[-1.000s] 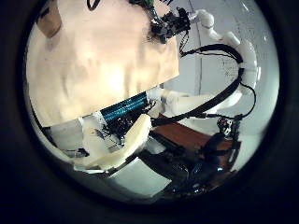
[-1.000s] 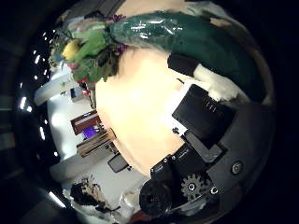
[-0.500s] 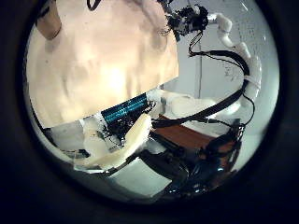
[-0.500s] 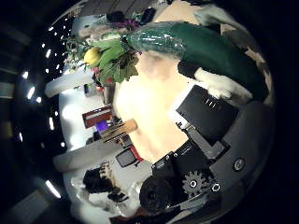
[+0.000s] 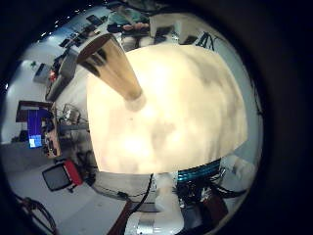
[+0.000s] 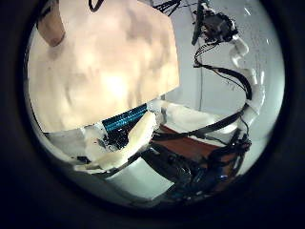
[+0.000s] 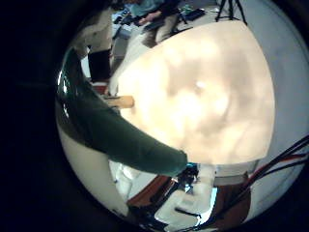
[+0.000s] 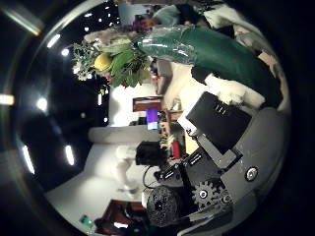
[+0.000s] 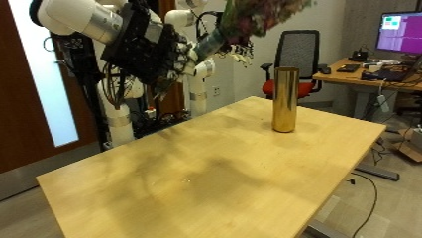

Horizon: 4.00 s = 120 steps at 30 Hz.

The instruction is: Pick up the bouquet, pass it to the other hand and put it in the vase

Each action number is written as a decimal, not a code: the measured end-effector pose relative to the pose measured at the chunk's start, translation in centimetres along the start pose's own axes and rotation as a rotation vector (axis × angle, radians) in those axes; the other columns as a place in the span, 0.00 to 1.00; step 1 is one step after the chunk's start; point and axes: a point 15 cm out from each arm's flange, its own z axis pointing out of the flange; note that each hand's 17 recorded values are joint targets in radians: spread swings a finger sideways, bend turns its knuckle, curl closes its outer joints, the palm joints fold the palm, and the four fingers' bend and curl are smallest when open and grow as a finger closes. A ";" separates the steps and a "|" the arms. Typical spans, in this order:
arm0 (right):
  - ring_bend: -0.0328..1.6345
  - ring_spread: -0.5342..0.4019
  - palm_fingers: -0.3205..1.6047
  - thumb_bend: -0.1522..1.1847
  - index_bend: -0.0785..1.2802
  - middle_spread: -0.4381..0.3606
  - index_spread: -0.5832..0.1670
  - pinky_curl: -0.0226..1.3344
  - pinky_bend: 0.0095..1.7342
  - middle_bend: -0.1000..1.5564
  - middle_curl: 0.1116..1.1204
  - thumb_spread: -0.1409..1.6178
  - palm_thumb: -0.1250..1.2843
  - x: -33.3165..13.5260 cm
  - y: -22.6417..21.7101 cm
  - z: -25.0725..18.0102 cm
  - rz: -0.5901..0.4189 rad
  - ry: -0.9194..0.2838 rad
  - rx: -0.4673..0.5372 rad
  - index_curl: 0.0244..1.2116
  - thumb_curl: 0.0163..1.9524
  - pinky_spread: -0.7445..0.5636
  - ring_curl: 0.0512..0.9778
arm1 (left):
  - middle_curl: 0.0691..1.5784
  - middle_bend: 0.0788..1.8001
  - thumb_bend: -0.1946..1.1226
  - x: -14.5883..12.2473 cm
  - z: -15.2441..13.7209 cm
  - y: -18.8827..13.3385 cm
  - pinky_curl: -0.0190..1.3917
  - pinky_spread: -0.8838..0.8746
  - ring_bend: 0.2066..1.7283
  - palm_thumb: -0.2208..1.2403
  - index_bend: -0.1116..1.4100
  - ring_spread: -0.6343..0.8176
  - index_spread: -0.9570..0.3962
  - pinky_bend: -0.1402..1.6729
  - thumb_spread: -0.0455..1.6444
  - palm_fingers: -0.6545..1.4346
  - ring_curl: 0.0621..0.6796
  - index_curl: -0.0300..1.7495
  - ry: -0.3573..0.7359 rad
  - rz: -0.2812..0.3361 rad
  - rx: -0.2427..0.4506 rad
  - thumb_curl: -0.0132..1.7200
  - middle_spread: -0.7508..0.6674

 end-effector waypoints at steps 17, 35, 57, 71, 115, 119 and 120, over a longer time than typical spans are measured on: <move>0.88 0.37 0.75 0.10 0.87 0.41 0.47 0.64 0.69 0.90 0.62 0.22 0.92 -4.5 3.3 4.9 -0.342 -0.436 -0.151 0.76 0.47 0.38 0.65 | 0.19 0.11 0.12 2.7 -4.2 -2.0 0.16 0.77 0.13 0.32 0.20 0.77 0.85 0.17 0.60 0.42 0.25 0.24 0.268 -0.029 0.157 0.17 0.68; 0.88 0.37 0.75 0.10 0.89 0.41 0.49 0.72 0.64 0.90 0.62 0.17 0.92 -1.5 7.1 10.2 -0.325 -0.586 -0.342 0.75 0.48 0.38 0.66 | 0.19 0.11 0.12 5.9 -6.7 -4.0 0.17 0.76 0.17 0.26 0.19 0.76 0.87 0.18 0.52 0.42 0.25 0.23 0.618 -0.027 0.284 0.18 0.71; 0.88 0.37 0.75 0.10 0.90 0.41 0.49 0.78 0.62 0.90 0.63 0.17 0.92 -0.8 10.4 16.9 -0.386 -0.463 -0.545 0.74 0.48 0.37 0.67 | 0.19 0.13 0.12 7.8 -7.5 -4.9 0.21 0.76 0.27 0.25 0.18 0.77 0.91 0.19 0.48 0.44 0.23 0.20 0.837 -0.012 0.172 0.20 0.79; 0.88 0.36 0.75 0.10 0.89 0.41 0.49 0.80 0.61 0.90 0.63 0.17 0.92 -2.7 12.1 18.6 -0.459 -0.407 -0.598 0.75 0.48 0.36 0.67 | 0.22 0.25 0.12 8.4 -7.9 -5.2 0.27 0.55 0.39 0.27 0.16 0.63 0.91 0.38 0.46 0.49 0.25 0.14 0.936 -0.032 0.089 0.20 0.67; 0.25 0.76 0.09 0.09 0.13 0.67 0.22 0.38 0.23 0.17 0.21 0.62 0.57 4.6 9.0 20.4 -0.294 -0.243 -0.448 0.25 0.23 0.82 0.22 | 0.58 0.58 0.13 7.7 -17.6 -6.9 0.44 0.18 0.78 0.89 0.54 0.13 0.19 0.73 0.15 0.83 0.79 0.22 1.002 0.092 0.493 0.49 0.13; 0.23 0.78 0.09 0.09 0.13 0.69 0.21 0.35 0.22 0.15 0.17 0.62 0.56 5.7 8.1 19.8 -0.256 -0.251 -0.414 0.19 0.22 0.84 0.21 | 0.59 0.59 0.13 6.7 -19.4 -6.9 0.45 0.19 0.79 0.89 0.53 0.14 0.17 0.73 0.16 0.83 0.80 0.27 0.964 0.101 0.552 0.50 0.14; 0.23 0.78 0.09 0.09 0.14 0.69 0.21 0.34 0.22 0.15 0.16 0.62 0.56 5.7 7.8 19.8 -0.252 -0.257 -0.403 0.17 0.21 0.84 0.21 | 0.59 0.59 0.13 6.5 -19.9 -6.8 0.45 0.19 0.79 0.89 0.53 0.14 0.17 0.73 0.16 0.82 0.80 0.28 0.954 0.103 0.567 0.50 0.14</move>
